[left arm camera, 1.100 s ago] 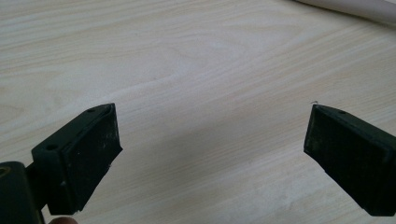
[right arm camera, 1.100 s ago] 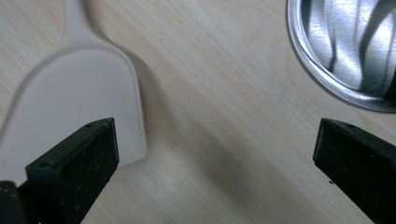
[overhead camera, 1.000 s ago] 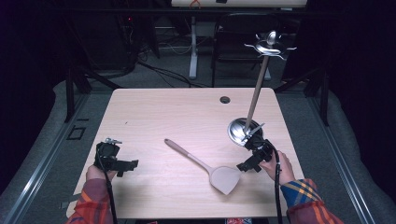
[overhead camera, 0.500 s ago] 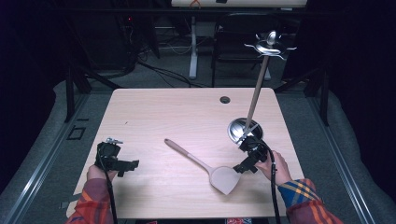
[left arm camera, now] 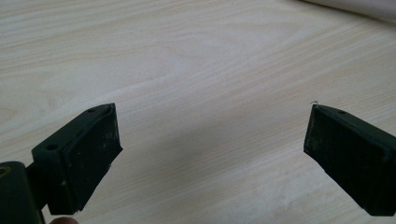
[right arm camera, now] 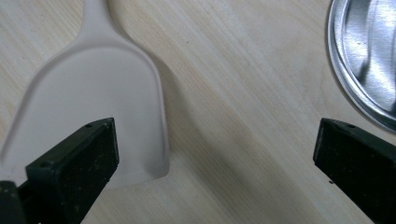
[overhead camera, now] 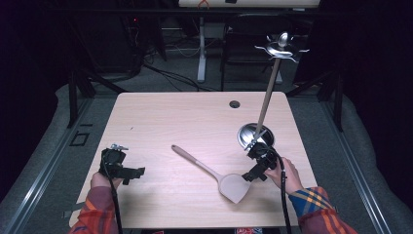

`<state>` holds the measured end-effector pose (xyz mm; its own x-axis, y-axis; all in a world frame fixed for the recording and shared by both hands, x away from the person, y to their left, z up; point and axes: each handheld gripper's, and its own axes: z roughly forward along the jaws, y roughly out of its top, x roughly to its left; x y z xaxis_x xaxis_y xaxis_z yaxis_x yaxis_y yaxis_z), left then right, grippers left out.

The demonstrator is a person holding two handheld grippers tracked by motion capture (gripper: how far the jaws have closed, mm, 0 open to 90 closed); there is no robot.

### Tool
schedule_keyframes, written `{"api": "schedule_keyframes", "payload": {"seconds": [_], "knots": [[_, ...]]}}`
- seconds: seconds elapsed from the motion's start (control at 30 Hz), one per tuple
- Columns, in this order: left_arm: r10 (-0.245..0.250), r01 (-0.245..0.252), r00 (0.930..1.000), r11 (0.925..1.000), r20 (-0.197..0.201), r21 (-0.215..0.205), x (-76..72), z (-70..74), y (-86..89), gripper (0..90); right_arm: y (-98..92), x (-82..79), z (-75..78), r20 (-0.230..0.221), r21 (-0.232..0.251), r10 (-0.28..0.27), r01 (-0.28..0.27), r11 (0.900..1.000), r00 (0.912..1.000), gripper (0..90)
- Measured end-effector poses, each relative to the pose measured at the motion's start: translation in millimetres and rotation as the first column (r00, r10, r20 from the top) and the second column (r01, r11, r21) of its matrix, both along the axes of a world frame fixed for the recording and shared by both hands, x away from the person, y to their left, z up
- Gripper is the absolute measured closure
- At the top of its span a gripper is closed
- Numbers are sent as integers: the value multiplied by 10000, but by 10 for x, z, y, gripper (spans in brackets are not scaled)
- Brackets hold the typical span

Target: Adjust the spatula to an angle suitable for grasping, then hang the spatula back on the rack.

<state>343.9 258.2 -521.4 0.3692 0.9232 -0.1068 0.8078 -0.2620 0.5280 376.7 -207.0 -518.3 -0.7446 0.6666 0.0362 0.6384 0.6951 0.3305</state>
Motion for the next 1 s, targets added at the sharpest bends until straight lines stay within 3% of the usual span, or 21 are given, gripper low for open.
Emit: {"api": "schedule_keyframes", "payload": {"seconds": [0.33, 0.67, 0.7, 1.0], "knots": [[-13, 13, 10000, 10000, 19, -8, 0, 0, -8, 35, 8, 1, -2, 31, -91, -25, 25, 10000, 10000, 0], [1, -1, 10000, 10000, 12, -14, 2, -5, -3, 35, 29, 2, 21, -59, 324, -246, 248, 9992, 9997, 0], [-23, 23, 10000, 10000, -18, -18, 3, -4, -6, 35, 35, 10, 32, -124, 109, -71, 72, 9999, 9999, 0], [-39, 39, 10000, 10000, -40, -11, 2, -4, -9, 35, 62, 16, 51, -170, 286, -143, 148, 9995, 9998, 0]]}}
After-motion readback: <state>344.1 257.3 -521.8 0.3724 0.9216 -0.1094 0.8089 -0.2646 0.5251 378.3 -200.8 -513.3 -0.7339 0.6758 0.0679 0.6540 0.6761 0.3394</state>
